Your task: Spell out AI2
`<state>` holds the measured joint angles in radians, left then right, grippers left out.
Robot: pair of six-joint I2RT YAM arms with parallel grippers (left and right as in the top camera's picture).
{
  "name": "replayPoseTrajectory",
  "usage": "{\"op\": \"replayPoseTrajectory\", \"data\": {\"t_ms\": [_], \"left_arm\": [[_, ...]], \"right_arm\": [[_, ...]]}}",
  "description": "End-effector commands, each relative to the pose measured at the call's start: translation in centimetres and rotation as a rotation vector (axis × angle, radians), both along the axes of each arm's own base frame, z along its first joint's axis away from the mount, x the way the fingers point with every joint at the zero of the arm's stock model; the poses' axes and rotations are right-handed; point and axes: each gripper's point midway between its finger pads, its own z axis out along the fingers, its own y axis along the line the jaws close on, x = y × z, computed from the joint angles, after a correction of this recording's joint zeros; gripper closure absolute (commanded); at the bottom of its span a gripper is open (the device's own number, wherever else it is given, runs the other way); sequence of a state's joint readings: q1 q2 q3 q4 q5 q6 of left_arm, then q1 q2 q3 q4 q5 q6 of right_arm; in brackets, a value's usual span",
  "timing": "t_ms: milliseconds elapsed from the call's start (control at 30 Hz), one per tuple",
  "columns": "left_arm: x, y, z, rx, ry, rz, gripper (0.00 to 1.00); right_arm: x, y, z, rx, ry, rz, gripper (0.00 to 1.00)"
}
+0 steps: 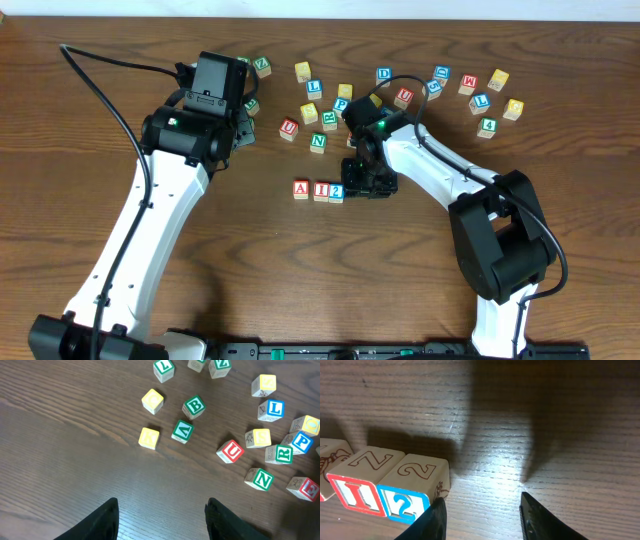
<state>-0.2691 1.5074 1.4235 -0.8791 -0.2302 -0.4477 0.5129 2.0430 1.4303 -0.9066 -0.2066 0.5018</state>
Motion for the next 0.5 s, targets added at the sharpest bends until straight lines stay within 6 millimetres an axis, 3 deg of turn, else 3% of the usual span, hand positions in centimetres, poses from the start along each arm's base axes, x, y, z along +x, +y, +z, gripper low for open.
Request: {"op": "replayPoseTrajectory", "data": {"t_ms": [0, 233, 467], "left_arm": [[-0.1, 0.0, -1.1, -0.003, 0.034, 0.0, 0.45], [-0.7, 0.0, -1.8, -0.001, 0.073, -0.004, 0.45], [-1.9, -0.1, -2.4, -0.008, 0.13, -0.015, 0.45]], "right_arm": [[-0.3, 0.3, -0.3, 0.006, 0.012, -0.011, 0.58], [0.6, 0.4, -0.2, 0.025, -0.013, -0.008, 0.6], [1.4, -0.5, 1.3, 0.036, -0.026, -0.01, 0.6]]}}
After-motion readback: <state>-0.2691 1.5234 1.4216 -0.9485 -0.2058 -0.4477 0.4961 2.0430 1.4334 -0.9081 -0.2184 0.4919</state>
